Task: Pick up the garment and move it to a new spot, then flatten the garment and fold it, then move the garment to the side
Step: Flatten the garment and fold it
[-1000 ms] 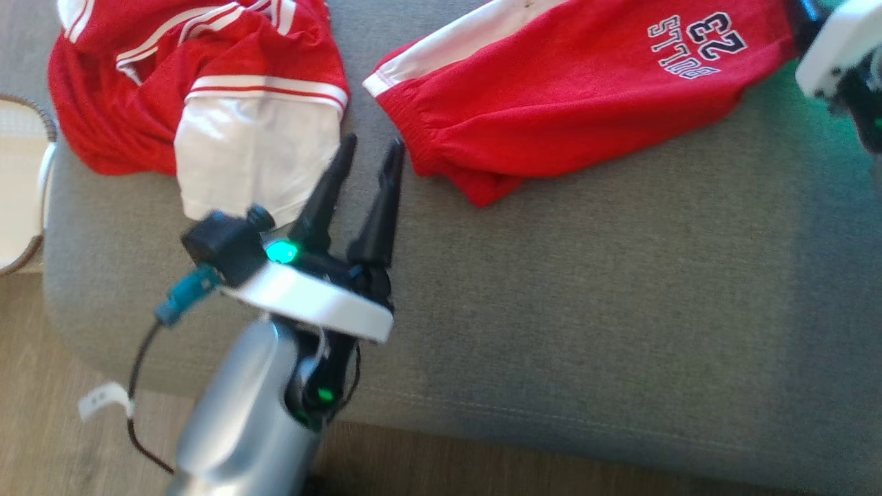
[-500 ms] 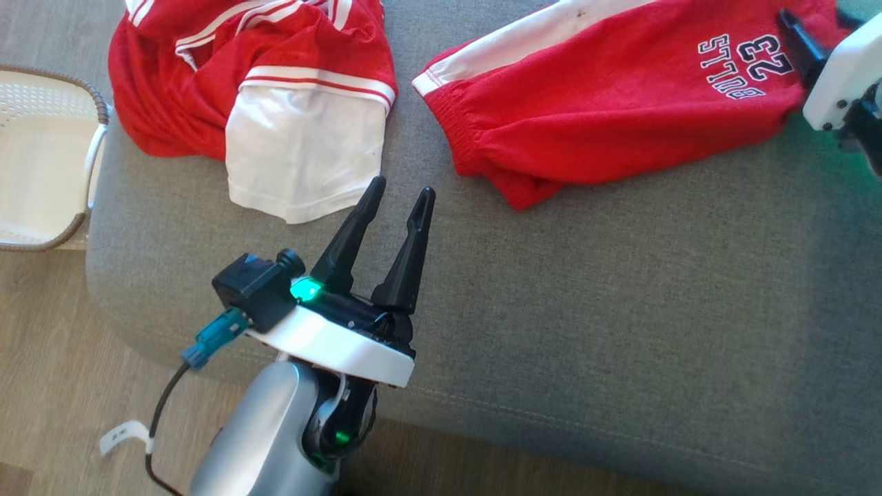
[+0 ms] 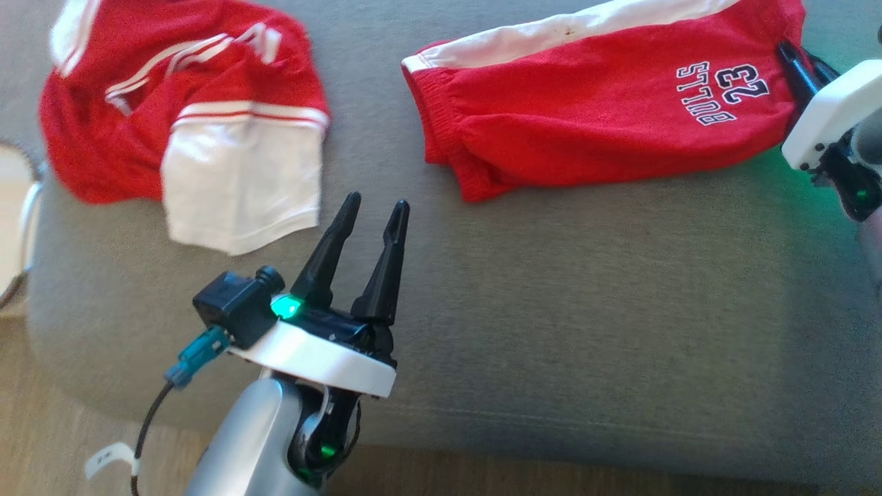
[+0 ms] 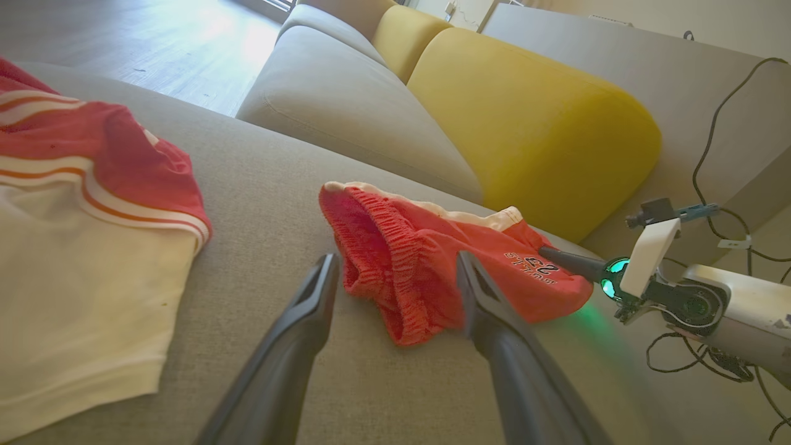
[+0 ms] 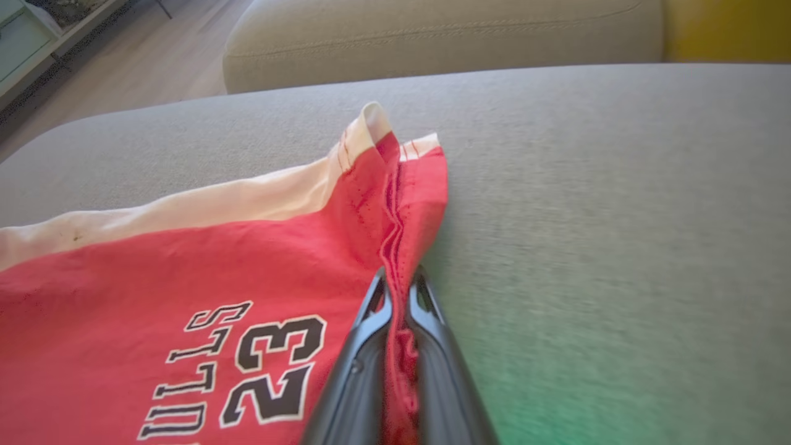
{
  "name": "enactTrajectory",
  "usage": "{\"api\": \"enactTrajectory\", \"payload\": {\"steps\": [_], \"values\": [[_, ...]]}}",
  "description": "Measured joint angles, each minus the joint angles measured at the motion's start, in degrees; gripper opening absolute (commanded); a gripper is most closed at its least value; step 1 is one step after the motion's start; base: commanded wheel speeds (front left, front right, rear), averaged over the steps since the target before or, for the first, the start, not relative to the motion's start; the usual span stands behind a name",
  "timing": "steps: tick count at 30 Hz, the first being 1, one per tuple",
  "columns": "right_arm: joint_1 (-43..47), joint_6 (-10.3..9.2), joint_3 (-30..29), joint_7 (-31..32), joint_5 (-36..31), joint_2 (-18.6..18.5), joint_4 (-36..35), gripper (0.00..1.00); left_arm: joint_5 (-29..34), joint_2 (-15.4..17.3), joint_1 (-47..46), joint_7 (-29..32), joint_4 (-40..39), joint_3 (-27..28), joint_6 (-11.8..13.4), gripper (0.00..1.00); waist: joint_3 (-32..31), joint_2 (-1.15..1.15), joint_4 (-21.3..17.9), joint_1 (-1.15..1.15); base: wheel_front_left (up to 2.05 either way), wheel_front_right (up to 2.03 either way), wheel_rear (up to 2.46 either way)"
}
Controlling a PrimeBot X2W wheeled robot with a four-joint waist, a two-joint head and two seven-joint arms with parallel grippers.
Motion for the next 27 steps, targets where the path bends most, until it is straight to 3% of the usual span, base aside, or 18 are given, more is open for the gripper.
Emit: {"api": "enactTrajectory", "payload": {"steps": [8,14,27], "values": [[1.25,0.00,-2.80,-2.03,-0.69,-0.19,-0.48,0.00,1.30,0.01,1.52,0.00,0.04,1.54,-0.07,1.00,-1.55,0.00,-6.95,0.00,0.00,0.00,0.00],[1.37,0.00,-5.95,-4.01,-4.99,-1.02,2.45,0.00,2.44,0.01,1.49,0.00,0.46,1.43,-0.18,1.00,-2.16,0.00,-11.54,0.00,0.00,0.00,0.00],[0.99,0.00,-6.02,-5.03,-11.15,4.20,-0.40,0.00,2.77,0.02,1.64,0.00,2.89,0.81,-0.58,1.00,-5.34,0.00,-11.85,0.00,0.00,0.00,0.00]]}}
